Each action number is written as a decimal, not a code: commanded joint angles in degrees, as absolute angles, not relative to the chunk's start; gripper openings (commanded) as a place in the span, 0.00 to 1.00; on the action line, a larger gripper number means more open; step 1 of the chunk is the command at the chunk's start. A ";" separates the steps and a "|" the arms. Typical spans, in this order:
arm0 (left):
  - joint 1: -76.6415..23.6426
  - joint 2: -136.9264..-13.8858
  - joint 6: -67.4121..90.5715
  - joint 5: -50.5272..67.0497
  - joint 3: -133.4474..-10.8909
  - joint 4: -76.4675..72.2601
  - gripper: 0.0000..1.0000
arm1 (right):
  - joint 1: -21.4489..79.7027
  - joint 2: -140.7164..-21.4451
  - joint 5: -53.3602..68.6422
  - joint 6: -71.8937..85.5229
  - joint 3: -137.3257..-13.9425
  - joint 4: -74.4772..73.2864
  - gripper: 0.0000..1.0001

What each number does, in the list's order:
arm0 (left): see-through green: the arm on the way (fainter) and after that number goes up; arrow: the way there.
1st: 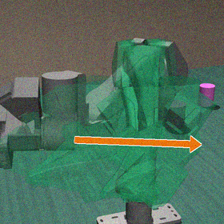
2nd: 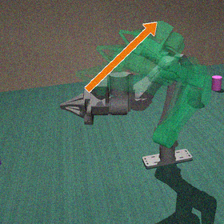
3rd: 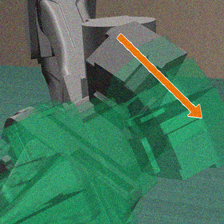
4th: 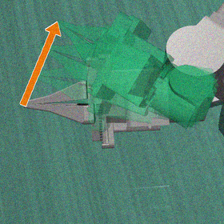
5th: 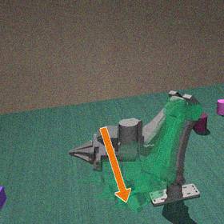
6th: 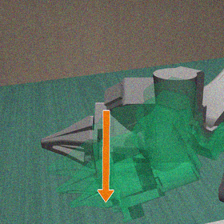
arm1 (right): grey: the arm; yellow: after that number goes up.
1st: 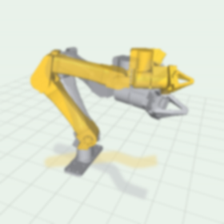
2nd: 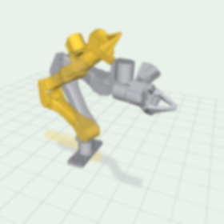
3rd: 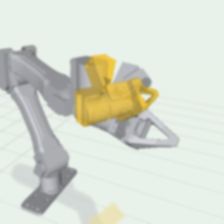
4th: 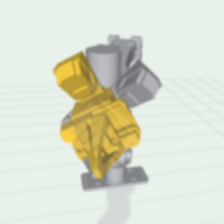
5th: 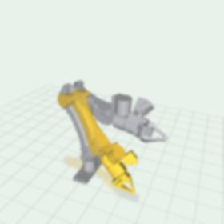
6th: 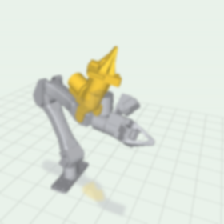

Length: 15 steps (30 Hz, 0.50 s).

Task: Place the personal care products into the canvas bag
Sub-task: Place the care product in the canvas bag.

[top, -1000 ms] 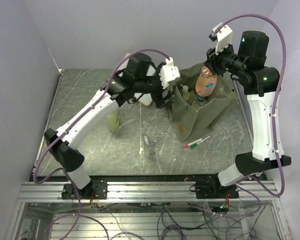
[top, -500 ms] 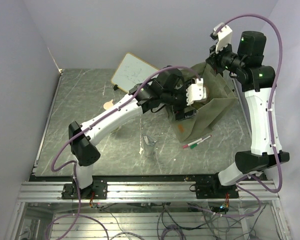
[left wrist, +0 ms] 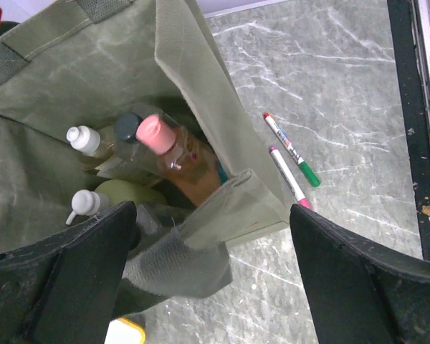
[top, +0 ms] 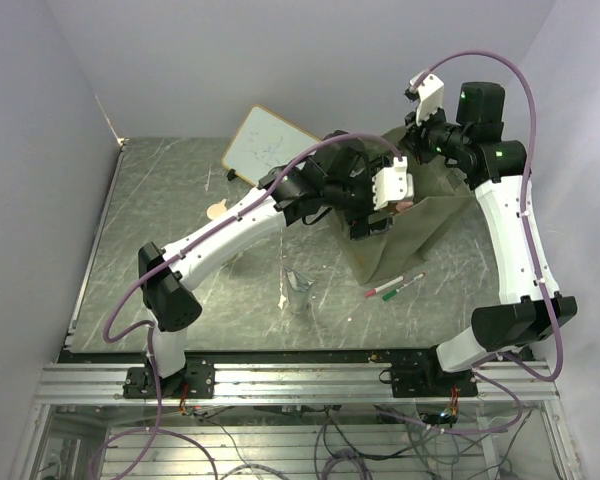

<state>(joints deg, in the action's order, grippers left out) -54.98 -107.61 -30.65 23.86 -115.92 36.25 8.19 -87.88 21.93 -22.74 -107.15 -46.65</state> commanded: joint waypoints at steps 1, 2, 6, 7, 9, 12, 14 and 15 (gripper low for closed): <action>-55.28 -105.52 -32.03 20.87 -119.13 38.32 0.99 | 7.69 -85.09 23.92 -22.77 -106.17 -45.87 0.05; -55.28 -104.95 -32.40 20.11 -118.70 38.82 0.99 | 7.73 -84.60 24.50 -22.81 -105.14 -45.83 0.07; -55.33 -102.88 -34.38 16.78 -116.31 40.40 1.00 | 7.73 -82.00 27.21 -23.14 -100.58 -45.44 0.16; -55.29 -102.57 -34.98 16.04 -116.13 40.90 1.00 | 7.73 -81.53 27.50 -23.07 -99.97 -45.59 0.18; -55.28 -101.83 -35.72 14.38 -116.10 41.57 1.00 | 7.71 -80.78 27.58 -22.54 -99.00 -45.59 0.23; -55.17 -100.71 -36.77 12.64 -116.22 41.83 1.00 | 7.73 -79.66 27.49 -20.90 -97.32 -45.26 0.28; -55.13 -100.20 -37.19 12.01 -116.63 41.96 1.00 | 7.73 -78.78 26.99 -19.46 -96.03 -44.33 0.31; -55.11 -99.87 -37.40 11.70 -116.66 41.88 1.00 | 7.73 -78.35 26.60 -18.53 -95.46 -43.73 0.32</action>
<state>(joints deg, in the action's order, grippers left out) -54.98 -102.39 -35.31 15.03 -116.49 40.82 8.10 -80.53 26.50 -21.71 -97.32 -46.28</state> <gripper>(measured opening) 0.998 0.304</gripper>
